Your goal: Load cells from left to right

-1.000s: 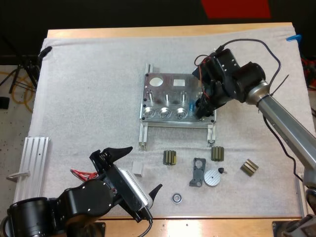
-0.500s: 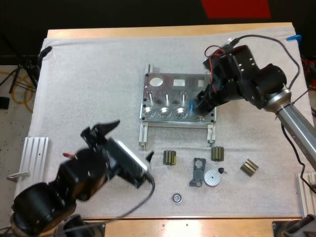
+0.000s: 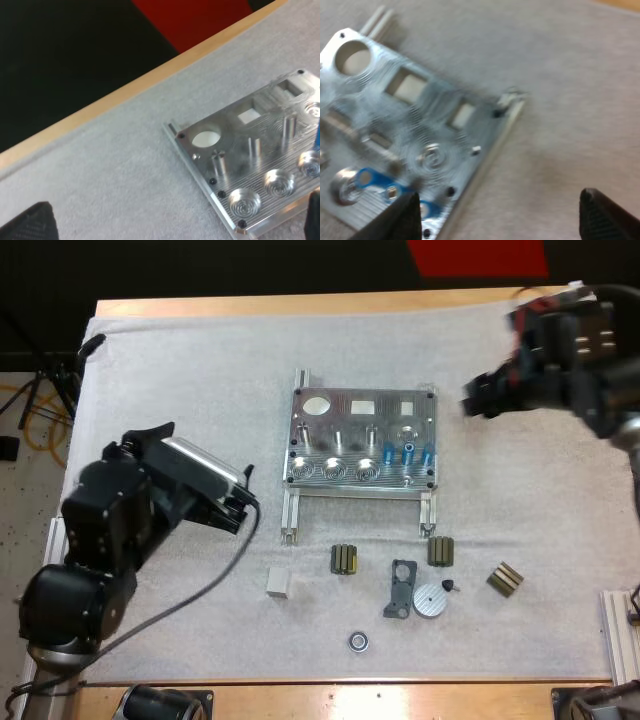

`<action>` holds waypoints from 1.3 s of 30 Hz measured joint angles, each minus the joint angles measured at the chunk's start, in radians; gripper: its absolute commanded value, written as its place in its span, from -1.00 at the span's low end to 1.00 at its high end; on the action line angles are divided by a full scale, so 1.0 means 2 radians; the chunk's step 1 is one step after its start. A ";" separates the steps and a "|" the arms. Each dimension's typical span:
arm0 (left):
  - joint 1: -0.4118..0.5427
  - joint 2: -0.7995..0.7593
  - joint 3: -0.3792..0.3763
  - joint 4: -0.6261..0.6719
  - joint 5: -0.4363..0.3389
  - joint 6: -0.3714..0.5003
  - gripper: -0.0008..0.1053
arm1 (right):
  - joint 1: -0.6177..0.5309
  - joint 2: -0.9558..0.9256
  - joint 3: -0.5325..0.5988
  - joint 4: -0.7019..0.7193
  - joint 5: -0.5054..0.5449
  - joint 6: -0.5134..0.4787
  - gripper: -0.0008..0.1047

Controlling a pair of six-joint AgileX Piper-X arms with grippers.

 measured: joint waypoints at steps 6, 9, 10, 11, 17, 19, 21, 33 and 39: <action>0.037 0.001 0.000 0.001 0.008 0.001 0.85 | -0.069 -0.052 0.000 0.000 0.003 0.000 0.23; 0.037 0.001 0.000 0.001 0.011 0.002 0.85 | -0.103 -0.076 0.000 0.000 0.003 0.000 0.23; 0.037 0.001 0.000 0.001 0.011 0.002 0.85 | -0.117 -0.085 0.000 -0.001 0.003 0.000 0.23; 0.037 0.001 0.000 0.001 0.011 0.002 0.85 | -0.132 -0.096 0.000 -0.001 0.003 0.000 0.23; 0.037 0.001 0.000 0.001 -0.027 0.012 0.85 | -0.167 -0.145 0.000 0.010 0.004 0.000 0.23; 0.037 0.001 0.000 0.001 -0.047 0.012 0.85 | -0.167 -0.164 0.000 0.018 0.004 -0.001 0.23; 0.037 0.001 0.000 0.003 -0.074 0.012 0.85 | -0.167 -0.180 0.001 0.025 0.004 -0.002 0.23; 0.037 -0.088 0.002 0.033 -0.108 -0.006 0.85 | -0.167 -0.367 0.178 0.019 0.018 -0.008 0.23; 0.037 -0.161 0.002 0.103 -0.096 -0.022 0.85 | -0.167 -0.464 0.245 -0.007 0.019 0.010 0.23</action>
